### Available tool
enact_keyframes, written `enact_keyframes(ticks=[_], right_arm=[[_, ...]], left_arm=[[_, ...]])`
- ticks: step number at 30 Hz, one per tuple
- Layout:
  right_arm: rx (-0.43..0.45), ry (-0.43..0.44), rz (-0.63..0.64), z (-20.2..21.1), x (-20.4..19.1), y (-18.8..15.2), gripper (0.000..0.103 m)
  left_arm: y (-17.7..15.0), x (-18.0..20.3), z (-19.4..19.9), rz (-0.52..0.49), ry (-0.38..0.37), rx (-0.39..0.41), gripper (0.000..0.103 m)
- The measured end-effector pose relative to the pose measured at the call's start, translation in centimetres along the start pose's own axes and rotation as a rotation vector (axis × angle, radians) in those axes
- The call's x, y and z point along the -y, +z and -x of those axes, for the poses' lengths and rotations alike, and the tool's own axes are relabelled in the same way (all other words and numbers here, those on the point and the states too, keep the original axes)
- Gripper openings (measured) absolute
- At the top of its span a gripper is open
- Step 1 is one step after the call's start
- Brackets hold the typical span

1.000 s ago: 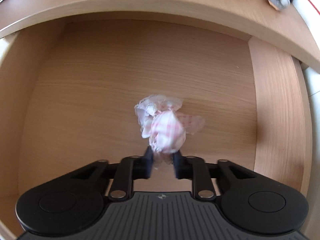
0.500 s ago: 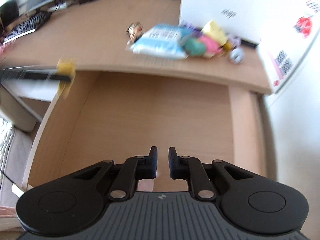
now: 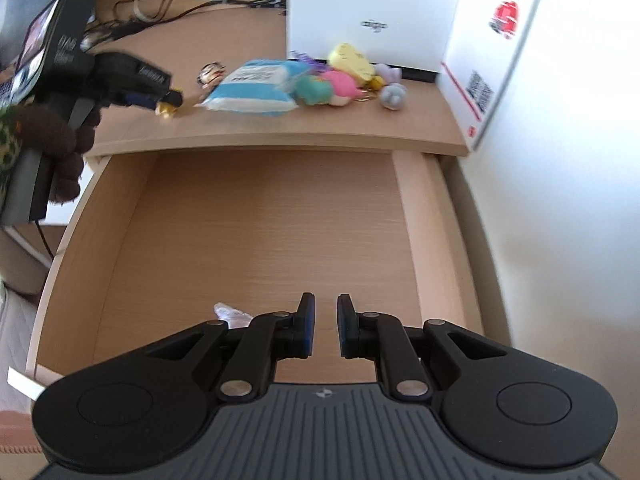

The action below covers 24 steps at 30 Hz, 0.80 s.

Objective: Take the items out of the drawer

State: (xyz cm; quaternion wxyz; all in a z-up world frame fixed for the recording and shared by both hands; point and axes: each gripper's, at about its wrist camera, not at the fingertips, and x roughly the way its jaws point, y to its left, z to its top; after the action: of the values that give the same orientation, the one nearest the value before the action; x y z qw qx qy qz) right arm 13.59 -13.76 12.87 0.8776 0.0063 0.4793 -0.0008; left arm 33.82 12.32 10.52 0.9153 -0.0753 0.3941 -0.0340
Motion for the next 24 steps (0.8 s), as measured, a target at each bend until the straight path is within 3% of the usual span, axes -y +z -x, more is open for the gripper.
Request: enact_keyframes(ticks=[3, 5, 7, 9, 12, 17, 21, 24], right_arm=[[-0.034, 0.041, -0.021, -0.7, 0.5, 0.2, 0.012], [-0.055, 0.053, -0.002, -1.2, 0.1, 0.2, 0.016], [-0.073, 0.061, 0.020, -1.9, -0.5, 0.3, 0.031], [-0.076, 0.074, 0.047, -2.3, -1.3, 0.3, 0.052], [-0.079, 0.108, 0.087, -2.9, -2.1, 0.6, 0.068], [-0.210, 0.234, 0.050, -6.1, -2.6, 1.6, 0.085], [-0.353, 0.262, 0.053, -10.6, -4.1, 1.8, 0.085], [-0.464, 0.272, 0.090, -13.9, -5.8, 1.3, 0.085]], left_arm=[[-0.4, -0.9, 0.6, 0.017, -0.028, 0.015, 0.031], [-0.4, -1.4, 0.9, 0.015, -0.049, 0.066, 0.031], [-0.3, -1.7, 1.2, 0.005, -0.038, 0.101, 0.031], [-0.1, -2.2, 1.9, 0.025, -0.023, 0.109, 0.031], [-0.1, -2.9, 3.9, 0.090, -0.038, 0.122, 0.031], [-2.6, -1.9, 8.0, 0.076, -0.015, 0.022, 0.032], [-6.0, -0.9, 10.2, 0.046, -0.018, -0.077, 0.031], [-7.7, -0.6, 11.4, 0.035, -0.001, -0.103, 0.032]])
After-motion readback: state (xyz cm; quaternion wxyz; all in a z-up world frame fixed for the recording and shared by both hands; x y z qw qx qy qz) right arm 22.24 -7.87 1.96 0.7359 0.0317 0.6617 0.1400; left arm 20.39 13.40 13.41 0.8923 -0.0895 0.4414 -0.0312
